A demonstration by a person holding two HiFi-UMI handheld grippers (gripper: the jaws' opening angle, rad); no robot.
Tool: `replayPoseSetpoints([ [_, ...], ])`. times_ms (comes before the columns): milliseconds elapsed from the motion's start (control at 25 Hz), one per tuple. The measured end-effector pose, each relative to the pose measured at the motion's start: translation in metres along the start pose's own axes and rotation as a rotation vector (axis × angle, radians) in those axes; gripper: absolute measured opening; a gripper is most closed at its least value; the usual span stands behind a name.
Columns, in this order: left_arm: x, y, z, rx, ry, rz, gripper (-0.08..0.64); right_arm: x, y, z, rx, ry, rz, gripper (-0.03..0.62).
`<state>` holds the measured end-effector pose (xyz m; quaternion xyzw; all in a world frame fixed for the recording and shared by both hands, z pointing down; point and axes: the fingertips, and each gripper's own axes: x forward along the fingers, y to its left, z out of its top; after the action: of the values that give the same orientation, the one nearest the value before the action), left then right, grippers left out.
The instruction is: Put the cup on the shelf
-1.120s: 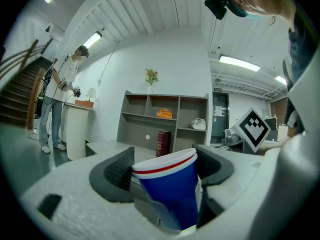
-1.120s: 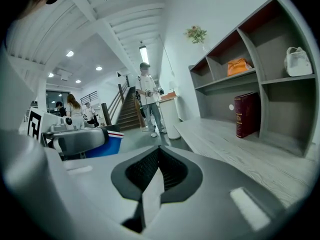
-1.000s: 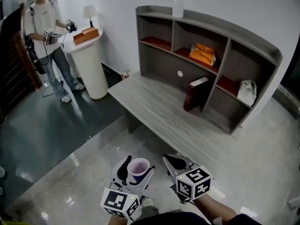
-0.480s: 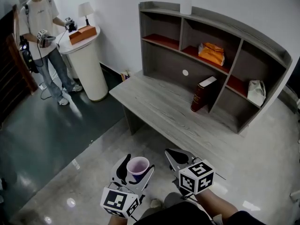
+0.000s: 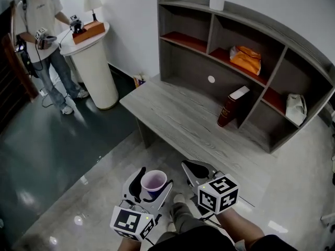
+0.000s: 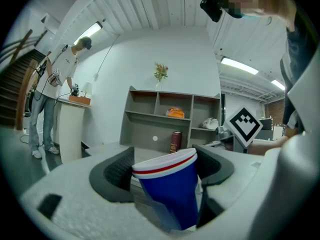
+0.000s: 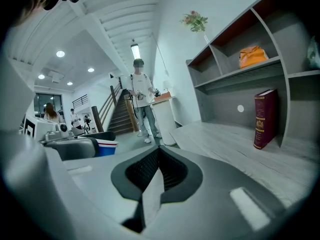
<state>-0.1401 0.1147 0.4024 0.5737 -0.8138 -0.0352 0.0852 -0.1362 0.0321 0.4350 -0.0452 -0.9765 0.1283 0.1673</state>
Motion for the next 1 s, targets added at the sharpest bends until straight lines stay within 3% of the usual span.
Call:
replayPoseSetpoints([
  [440, 0.093, 0.040, 0.035, 0.047, -0.021, -0.016, 0.357, 0.052, -0.065, 0.043, 0.012, -0.017, -0.001, 0.000],
  [1000, 0.192, 0.055, 0.067, 0.088, -0.033, -0.074, 0.357, 0.083, -0.127, 0.084, 0.017, -0.020, 0.006, 0.000],
])
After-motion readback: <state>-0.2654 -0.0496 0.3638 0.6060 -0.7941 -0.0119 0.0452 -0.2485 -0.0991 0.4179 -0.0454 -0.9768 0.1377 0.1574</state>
